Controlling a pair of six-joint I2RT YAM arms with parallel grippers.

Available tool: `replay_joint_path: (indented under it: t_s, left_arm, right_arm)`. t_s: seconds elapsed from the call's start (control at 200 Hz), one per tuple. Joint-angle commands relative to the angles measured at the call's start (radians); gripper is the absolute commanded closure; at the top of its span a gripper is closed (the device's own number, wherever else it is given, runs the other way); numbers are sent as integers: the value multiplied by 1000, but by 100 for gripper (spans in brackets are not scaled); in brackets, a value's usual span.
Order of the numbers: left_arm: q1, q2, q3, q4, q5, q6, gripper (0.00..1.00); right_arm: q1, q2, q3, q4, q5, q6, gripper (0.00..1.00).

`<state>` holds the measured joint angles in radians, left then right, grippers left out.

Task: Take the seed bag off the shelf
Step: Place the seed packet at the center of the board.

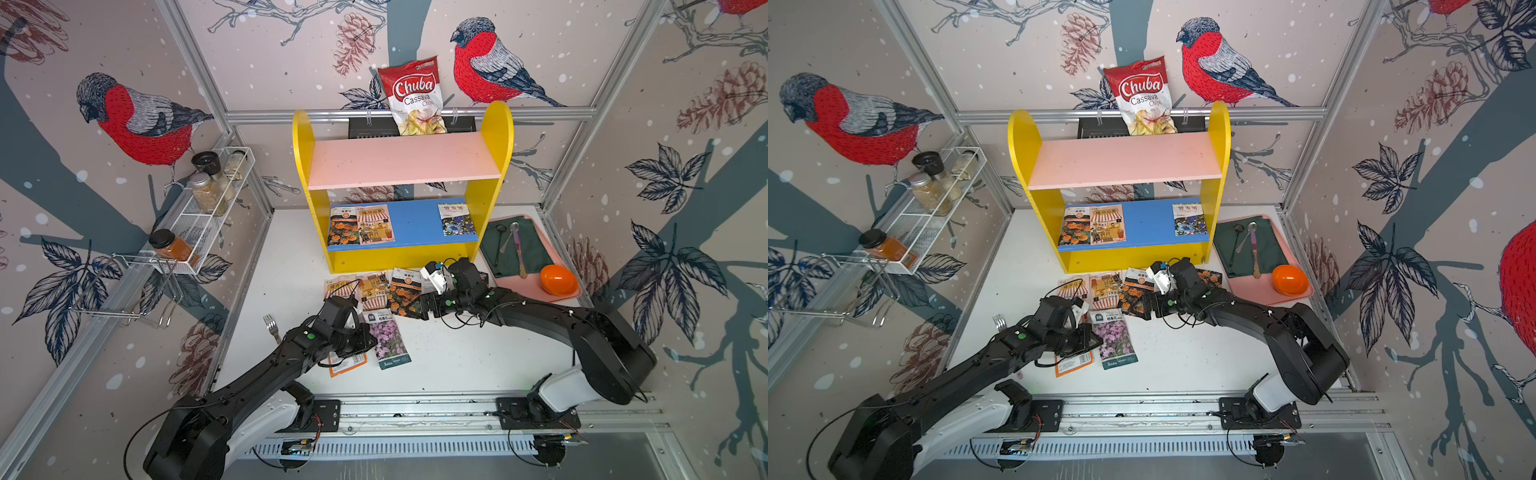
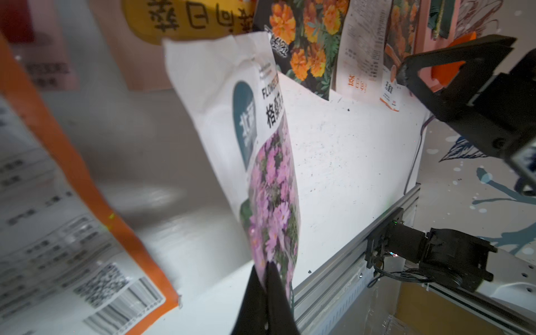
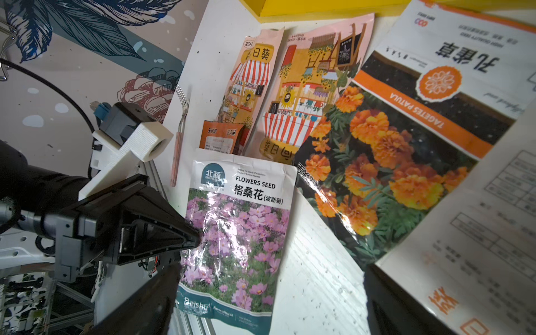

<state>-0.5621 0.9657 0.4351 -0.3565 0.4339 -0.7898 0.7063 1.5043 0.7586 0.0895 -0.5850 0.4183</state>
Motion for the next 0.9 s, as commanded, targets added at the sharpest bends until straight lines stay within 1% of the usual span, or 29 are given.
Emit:
replay_joint_path:
  t_s: [0.0,0.275,0.43,0.58,0.895]
  left_arm:
    - [-5,19,32,-136,-70,-14,100]
    - [-7,152,98,-251,-149,13,100]
    - [-2,203,140,-306,-197,40,100]
    - [2,238,154,-296,-193,59,100]
    - [-3,272,173,-245,-138,84,100]
  right_arm:
    - [3,-19,-11,8,-16,-14,0]
    - [4,-108,-51,19,-18,-4,0]
    - [4,-143,-68,35,-28,-2,0]
    - [4,-146,-79,44,-35,-5,0]
    - [1,-150,-79,49,-35,-2,0]
